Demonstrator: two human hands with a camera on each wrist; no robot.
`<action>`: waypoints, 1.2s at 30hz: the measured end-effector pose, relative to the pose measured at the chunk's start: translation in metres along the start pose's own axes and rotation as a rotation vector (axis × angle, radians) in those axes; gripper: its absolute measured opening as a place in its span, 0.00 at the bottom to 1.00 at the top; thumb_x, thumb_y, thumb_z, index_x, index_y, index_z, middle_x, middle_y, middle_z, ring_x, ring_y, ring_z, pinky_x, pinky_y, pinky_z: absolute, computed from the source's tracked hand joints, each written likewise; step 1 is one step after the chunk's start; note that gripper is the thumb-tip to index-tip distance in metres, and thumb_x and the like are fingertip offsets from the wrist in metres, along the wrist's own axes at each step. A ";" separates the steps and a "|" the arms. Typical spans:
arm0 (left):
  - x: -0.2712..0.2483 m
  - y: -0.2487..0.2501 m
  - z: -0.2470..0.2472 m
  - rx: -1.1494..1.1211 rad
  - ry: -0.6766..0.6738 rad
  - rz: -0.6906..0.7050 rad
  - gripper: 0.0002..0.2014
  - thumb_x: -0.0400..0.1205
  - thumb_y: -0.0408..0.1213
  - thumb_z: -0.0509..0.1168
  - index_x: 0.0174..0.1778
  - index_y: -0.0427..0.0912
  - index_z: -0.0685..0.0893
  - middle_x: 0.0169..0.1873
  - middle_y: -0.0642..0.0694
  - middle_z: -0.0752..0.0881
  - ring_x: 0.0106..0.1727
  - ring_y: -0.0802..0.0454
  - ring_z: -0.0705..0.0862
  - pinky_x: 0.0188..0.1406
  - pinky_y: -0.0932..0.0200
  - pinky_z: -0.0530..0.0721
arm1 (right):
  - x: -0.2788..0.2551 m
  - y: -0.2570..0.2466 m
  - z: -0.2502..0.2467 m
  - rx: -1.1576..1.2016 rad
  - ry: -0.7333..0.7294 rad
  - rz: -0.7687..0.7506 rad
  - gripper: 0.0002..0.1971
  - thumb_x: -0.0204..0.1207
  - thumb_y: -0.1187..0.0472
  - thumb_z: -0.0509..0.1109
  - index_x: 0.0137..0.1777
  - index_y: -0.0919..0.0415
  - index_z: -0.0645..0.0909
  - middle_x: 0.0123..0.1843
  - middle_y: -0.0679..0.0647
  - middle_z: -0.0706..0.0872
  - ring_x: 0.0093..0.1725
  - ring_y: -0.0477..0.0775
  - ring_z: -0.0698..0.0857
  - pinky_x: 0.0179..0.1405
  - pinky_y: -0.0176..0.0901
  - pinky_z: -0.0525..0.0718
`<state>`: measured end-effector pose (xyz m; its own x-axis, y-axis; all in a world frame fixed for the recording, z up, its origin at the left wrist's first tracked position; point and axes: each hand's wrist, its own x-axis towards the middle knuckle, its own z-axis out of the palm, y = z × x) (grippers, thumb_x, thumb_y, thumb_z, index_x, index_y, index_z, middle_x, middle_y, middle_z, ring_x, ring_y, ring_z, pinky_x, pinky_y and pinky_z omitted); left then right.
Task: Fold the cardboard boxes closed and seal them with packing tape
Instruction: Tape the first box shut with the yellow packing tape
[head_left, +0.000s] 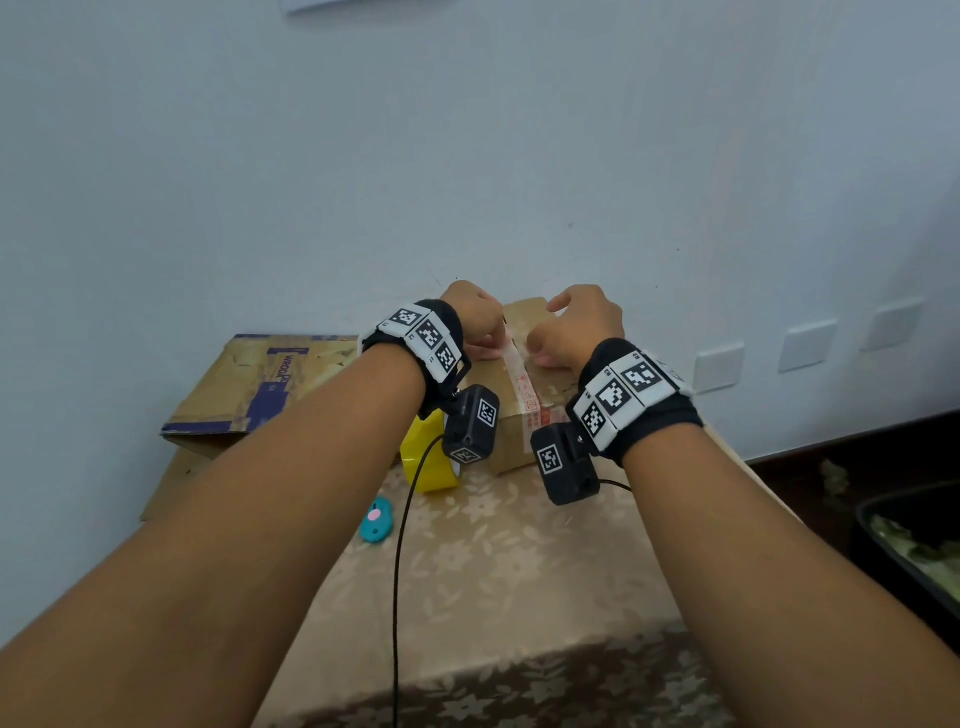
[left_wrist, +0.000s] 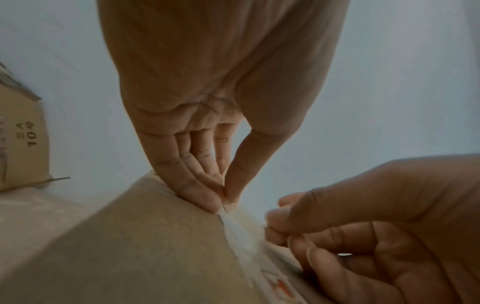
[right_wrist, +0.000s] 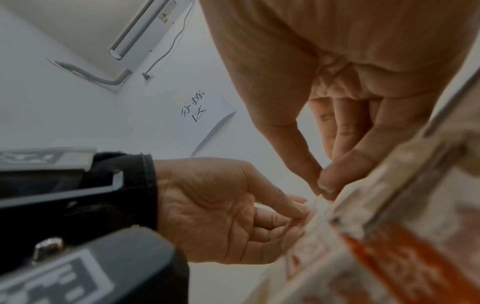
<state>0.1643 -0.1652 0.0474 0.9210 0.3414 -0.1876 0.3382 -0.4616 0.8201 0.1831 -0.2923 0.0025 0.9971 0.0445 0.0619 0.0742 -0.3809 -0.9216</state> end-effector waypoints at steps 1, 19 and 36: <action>0.000 0.000 0.000 -0.005 0.000 -0.003 0.13 0.80 0.15 0.66 0.44 0.39 0.82 0.46 0.39 0.85 0.45 0.44 0.88 0.36 0.54 0.92 | 0.001 0.001 0.000 0.000 0.003 -0.001 0.21 0.70 0.66 0.78 0.63 0.58 0.81 0.61 0.58 0.83 0.54 0.63 0.91 0.59 0.57 0.90; 0.007 -0.006 0.008 0.027 0.028 0.021 0.14 0.80 0.18 0.71 0.41 0.43 0.81 0.44 0.42 0.84 0.47 0.47 0.86 0.54 0.49 0.91 | 0.001 0.006 0.001 -0.105 -0.006 -0.040 0.29 0.70 0.70 0.79 0.71 0.58 0.78 0.67 0.60 0.82 0.62 0.64 0.87 0.60 0.57 0.89; 0.008 -0.008 0.006 0.270 0.077 0.091 0.29 0.76 0.26 0.77 0.71 0.43 0.77 0.55 0.44 0.79 0.41 0.49 0.82 0.55 0.43 0.92 | -0.011 0.005 0.004 -0.229 -0.027 -0.131 0.07 0.75 0.67 0.74 0.46 0.52 0.88 0.44 0.51 0.84 0.50 0.60 0.88 0.53 0.53 0.90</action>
<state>0.1701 -0.1638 0.0358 0.9361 0.3449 -0.0697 0.3035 -0.6911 0.6560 0.1724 -0.2908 -0.0041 0.9781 0.1309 0.1616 0.2076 -0.5688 -0.7958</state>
